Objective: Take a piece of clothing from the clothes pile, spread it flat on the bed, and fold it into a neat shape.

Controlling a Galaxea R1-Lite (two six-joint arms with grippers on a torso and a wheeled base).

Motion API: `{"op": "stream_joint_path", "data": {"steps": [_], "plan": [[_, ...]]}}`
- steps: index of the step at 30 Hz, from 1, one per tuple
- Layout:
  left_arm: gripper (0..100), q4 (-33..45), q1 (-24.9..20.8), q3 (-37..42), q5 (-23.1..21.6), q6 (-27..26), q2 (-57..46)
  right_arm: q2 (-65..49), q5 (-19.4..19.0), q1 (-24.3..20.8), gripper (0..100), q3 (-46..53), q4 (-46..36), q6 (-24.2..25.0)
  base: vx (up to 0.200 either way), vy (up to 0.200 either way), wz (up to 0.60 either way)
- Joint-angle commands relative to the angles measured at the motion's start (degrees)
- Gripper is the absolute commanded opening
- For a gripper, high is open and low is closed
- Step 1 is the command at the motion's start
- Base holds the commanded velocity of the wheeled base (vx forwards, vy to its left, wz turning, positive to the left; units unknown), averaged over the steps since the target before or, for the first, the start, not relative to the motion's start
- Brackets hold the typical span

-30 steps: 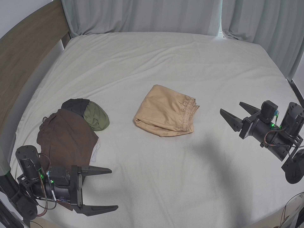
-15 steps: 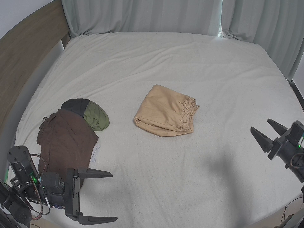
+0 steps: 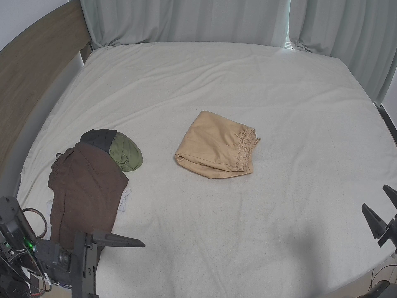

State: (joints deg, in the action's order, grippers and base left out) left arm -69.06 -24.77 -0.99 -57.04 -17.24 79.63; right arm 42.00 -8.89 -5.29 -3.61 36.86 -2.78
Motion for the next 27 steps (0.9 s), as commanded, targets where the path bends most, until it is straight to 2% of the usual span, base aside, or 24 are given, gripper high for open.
{"op": "stream_joint_path", "data": {"steps": [1,4,10,12,13,15,18,19,20,21,24,27], "plan": [[100,4.64,-0.45,0.9,1.84,3.53,-15.29,-23.36,-0.34,3.27,100,-6.24,-17.79,-1.26,0.0,0.0,0.0],[100,4.9,0.07,0.99,3.43,8.1,-19.16,-28.64,-0.61,3.36,100,-7.73,-26.49,-1.18,0.0,0.0,0.0],[100,7.45,0.16,0.99,4.74,13.99,-26.81,-35.14,-0.34,3.18,100,-7.2,-33.7,-0.82,0.0,0.0,0.0],[100,13.51,0.87,0.99,6.06,19.26,-34.89,-38.13,-0.17,3.18,100,-5.8,-36.07,-0.21,0.0,0.0,0.0],[100,17.03,1.66,0.99,8.44,22.16,-39.38,-39.71,-0.34,3.36,100,-4.13,-36.78,0.14,0.0,0.0,0.0],[100,23.27,2.8,0.99,12.92,24.18,-45.79,-41.29,-0.69,4.32,100,-1.93,-37.04,0.85,0.0,0.0,0.0],[100,31.53,3.77,0.37,17.05,24.27,-54.14,-42.0,-0.43,4.76,100,2.82,-35.9,1.37,0.0,0.0,0.0],[100,31.97,3.77,0.28,17.23,24.27,-54.67,-42.0,-0.43,4.76,100,2.82,-35.9,1.55,0.0,0.0,0.0],[100,37.07,4.38,-0.77,18.19,24.44,-59.68,-42.0,0.1,4.76,100,3.34,-33.79,2.43,0.0,0.0,0.0],[100,37.86,4.64,-1.03,18.1,24.53,-60.56,-42.0,0.27,4.76,100,3.43,-33.52,2.69,0.0,0.0,0.0],[100,45.24,9.57,-3.67,18.02,27.61,-67.68,-42.0,5.55,4.94,100,3.52,-33.09,3.92,0.0,0.0,0.0],[100,47.79,12.91,-4.64,17.75,31.48,-71.98,-41.91,5.11,4.94,100,3.43,-33.09,3.31,0.0,0.0,0.0]]}}
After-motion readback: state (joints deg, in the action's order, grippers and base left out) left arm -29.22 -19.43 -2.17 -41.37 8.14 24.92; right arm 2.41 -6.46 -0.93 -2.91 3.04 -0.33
